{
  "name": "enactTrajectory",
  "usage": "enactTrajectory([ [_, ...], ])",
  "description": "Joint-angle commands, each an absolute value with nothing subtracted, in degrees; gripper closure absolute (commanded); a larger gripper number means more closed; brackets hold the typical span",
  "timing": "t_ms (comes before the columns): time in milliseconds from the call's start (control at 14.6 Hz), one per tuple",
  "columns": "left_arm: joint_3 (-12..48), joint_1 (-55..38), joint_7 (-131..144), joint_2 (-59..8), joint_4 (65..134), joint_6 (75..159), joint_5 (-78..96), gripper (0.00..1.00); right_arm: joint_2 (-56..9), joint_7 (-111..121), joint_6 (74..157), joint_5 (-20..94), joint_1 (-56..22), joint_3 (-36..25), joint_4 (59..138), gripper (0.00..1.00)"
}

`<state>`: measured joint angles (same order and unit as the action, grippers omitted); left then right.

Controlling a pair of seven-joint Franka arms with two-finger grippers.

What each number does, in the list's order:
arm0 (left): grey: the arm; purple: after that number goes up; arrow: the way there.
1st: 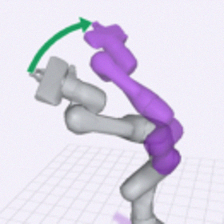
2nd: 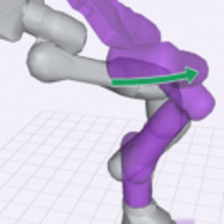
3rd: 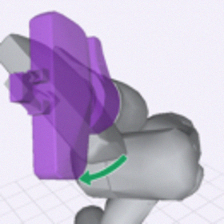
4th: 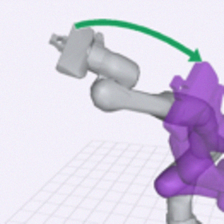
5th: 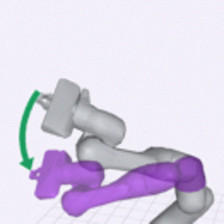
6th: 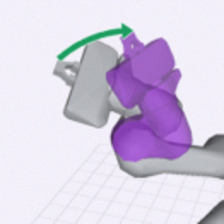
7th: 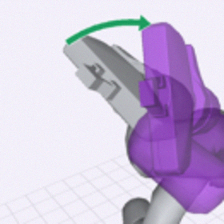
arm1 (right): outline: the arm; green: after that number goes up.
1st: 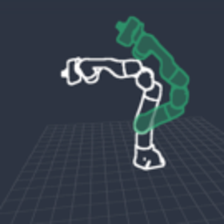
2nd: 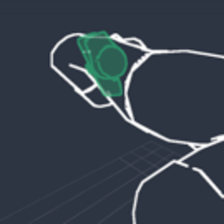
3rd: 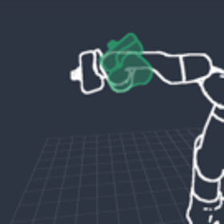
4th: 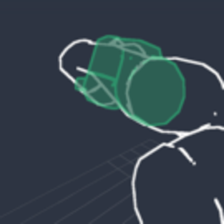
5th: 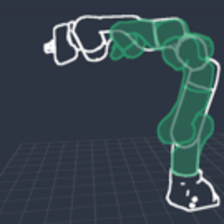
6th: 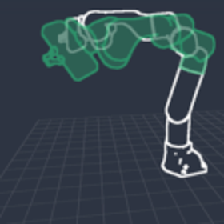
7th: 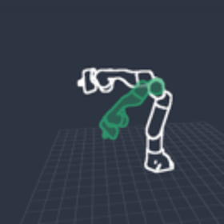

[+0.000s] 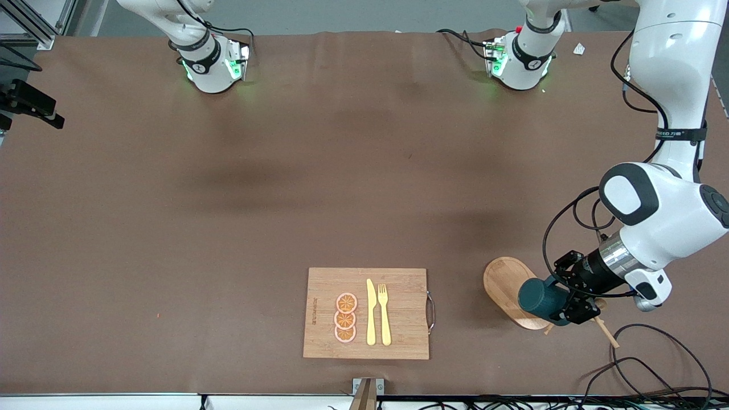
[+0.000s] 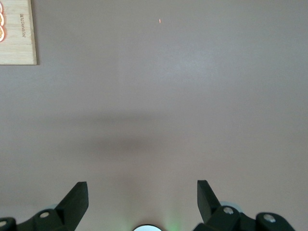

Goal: Transfer cup from left to right arm and place
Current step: 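Close the left gripper on the teal mug rim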

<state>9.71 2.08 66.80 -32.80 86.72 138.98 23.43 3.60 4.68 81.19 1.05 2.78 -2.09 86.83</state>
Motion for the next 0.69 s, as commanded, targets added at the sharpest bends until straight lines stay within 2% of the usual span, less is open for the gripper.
enactTrajectory([
  [0, 10.5, 2.1, 67.9, -32.1, 85.7, 138.7, 24.5, 0.25, 3.5, 5.3, 80.8, 1.8, 3.9, -1.4, 86.7, 0.00],
  [480, 12.4, 2.4, 70.7, -27.5, 85.9, 131.1, 24.5, 0.25, 3.6, 5.2, 80.8, 1.8, 3.8, -1.2, 86.7, 0.00],
  [618, 14.7, 2.4, 74.4, -26.5, 85.8, 130.0, 23.9, 0.25, 3.6, 5.2, 80.9, 1.8, 3.8, -1.2, 86.7, 0.00],
])
